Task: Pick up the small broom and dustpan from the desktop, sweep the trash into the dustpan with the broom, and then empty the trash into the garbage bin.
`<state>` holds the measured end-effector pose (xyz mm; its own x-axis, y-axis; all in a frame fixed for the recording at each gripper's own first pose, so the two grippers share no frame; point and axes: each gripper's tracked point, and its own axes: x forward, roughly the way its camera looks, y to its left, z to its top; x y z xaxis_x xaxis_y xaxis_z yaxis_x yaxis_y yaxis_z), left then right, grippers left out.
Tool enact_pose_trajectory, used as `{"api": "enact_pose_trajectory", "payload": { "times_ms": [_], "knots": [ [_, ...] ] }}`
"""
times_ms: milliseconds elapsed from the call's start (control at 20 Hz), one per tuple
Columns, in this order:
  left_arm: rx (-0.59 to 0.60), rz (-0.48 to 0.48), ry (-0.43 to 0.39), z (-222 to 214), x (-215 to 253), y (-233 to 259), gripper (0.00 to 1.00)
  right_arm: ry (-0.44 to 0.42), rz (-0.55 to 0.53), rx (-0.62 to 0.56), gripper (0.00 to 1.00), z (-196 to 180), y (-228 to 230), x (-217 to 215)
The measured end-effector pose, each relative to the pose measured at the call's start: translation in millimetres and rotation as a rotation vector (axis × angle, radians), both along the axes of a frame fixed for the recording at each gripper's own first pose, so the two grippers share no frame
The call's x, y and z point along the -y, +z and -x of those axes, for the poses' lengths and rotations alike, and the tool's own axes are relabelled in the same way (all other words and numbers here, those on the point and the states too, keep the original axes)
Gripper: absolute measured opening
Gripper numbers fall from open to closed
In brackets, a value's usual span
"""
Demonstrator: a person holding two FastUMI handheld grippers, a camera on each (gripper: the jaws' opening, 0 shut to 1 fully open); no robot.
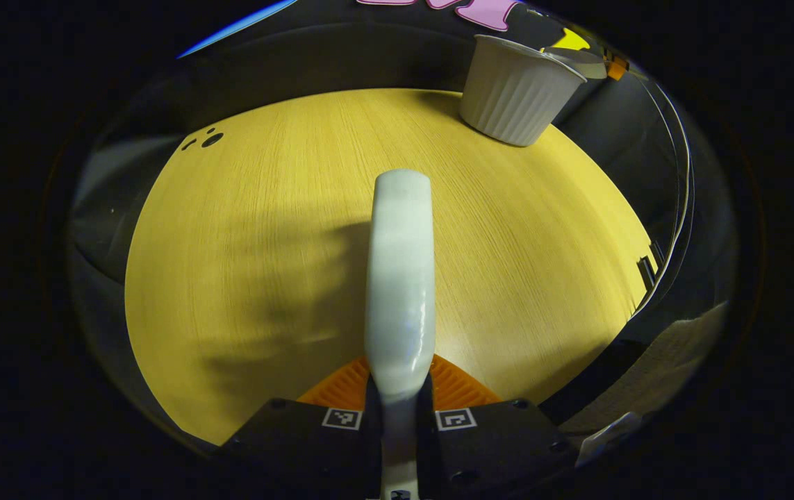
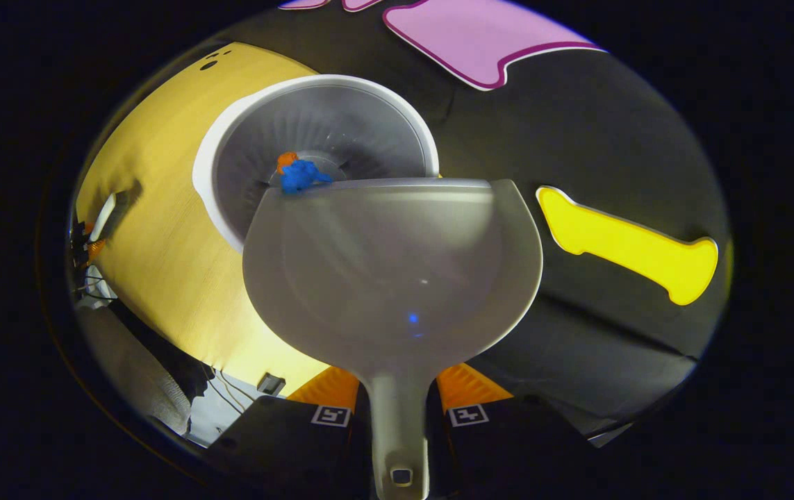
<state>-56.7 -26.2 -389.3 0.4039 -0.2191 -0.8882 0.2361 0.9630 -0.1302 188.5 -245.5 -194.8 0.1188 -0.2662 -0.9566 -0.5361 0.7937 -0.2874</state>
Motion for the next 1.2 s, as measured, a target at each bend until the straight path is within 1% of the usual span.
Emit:
{"api": "enact_pose_trajectory", "payload": {
  "times_ms": [150, 250, 400, 450, 500, 600, 650, 700, 750, 900, 950, 1000, 1050, 1100, 1150, 1200],
  "knots": [
    [0.002, -0.002, 0.006, -0.7, -0.5, 0.3, 0.24, 0.002, -0.011, 0.023, 0.36, -1.1, 0.4, -0.5],
    [0.003, -0.008, 0.004, -0.6, -1.9, 0.8, 0.24, -0.021, -0.035, 0.055, 0.36, -0.8, 3.8, 0.2],
    [0.006, -0.014, 0.000, -2.8, -1.4, 2.1, 0.24, -0.079, -0.104, 0.120, 0.36, 2.7, 19.4, 2.9],
    [0.007, -0.018, -0.001, -3.3, -2.1, 2.7, 0.24, -0.093, -0.131, 0.142, 0.34, 6.2, 24.9, 3.1],
    [0.007, -0.023, -0.001, -4.0, -2.0, 3.0, 0.24, -0.110, -0.158, 0.168, 0.39, 9.8, 28.0, 4.5],
    [0.010, -0.030, -0.002, -6.0, -3.2, 4.6, 0.24, -0.131, -0.213, 0.222, 0.34, 20.0, 36.1, 3.2],
    [0.011, -0.032, -0.001, -7.4, -4.5, 5.5, 0.24, -0.138, -0.242, 0.251, 0.36, 26.5, 42.9, -1.8],
    [0.012, -0.035, 0.001, -8.2, -4.7, 6.0, 0.22, -0.143, -0.270, 0.276, 0.36, 34.5, 48.9, -6.8],
    [0.011, -0.040, 0.003, -8.9, -5.8, 7.0, 0.24, -0.145, -0.301, 0.299, 0.36, 43.2, 54.4, -12.1],
    [0.007, -0.058, 0.007, -10.8, -10.1, 7.6, 0.24, -0.155, -0.385, 0.353, 0.36, 70.1, 62.7, -31.6],
    [0.005, -0.064, 0.006, -11.2, -10.2, 7.4, 0.24, -0.162, -0.410, 0.361, 0.39, 83.5, 62.6, -41.1],
    [0.004, -0.072, 0.005, -11.7, -10.5, 7.8, 0.24, -0.164, -0.432, 0.360, 0.36, 96.7, 60.3, -49.5],
    [0.005, -0.081, 0.003, -12.2, -10.9, 8.7, 0.24, -0.160, -0.447, 0.357, 0.36, 111.0, 57.8, -59.3],
    [0.005, -0.091, 0.000, -12.1, -11.6, 9.3, 0.24, -0.155, -0.462, 0.353, 0.33, 124.3, 53.9, -68.9],
    [0.005, -0.101, -0.002, -12.6, -12.7, 10.0, 0.24, -0.153, -0.481, 0.348, 0.36, 136.4, 48.2, -77.8],
    [0.005, -0.110, -0.001, -13.7, -12.9, 9.9, 0.24, -0.156, -0.503, 0.340, 0.34, 148.3, 42.7, -88.0]
  ]
}}
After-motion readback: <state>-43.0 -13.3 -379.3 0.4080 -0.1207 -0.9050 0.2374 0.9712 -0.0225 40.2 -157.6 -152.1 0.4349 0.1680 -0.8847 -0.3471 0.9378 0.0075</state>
